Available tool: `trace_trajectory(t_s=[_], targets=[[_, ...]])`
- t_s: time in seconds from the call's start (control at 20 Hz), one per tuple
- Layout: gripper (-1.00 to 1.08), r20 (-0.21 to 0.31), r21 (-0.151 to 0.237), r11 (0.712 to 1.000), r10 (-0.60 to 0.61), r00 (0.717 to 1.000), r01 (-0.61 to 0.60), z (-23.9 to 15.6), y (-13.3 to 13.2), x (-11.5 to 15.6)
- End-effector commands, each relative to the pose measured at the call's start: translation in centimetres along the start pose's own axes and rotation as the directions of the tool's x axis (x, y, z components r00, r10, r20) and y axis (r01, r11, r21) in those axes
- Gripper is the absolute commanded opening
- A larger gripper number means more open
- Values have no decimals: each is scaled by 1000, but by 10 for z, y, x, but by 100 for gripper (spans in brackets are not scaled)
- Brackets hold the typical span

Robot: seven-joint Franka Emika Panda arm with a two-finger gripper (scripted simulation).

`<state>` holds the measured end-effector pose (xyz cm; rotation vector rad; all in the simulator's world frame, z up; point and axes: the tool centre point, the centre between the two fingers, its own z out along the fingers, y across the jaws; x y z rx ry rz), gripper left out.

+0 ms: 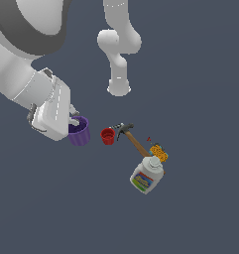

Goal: Pick up a designated object from a clutter of objects.

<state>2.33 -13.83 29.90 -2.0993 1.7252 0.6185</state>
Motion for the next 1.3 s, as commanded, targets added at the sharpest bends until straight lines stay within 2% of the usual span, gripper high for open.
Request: trace_trajectory(t_s=[0.0,0.35,0.6,0.9,1.25], targets=[[-100,-1,0,1000,0,1000,0,-28,8,-12],[-100,-2,-1,1000,0,1000,0,-99,27,-42],[-100,-2,-1,1000,-1,1000,1,-134,36,-56],[-100,0,0,1000,-3,1000,3,-160,41,-66],[-100,1,0,1000,-3,1000,3,-169,42,-69]])
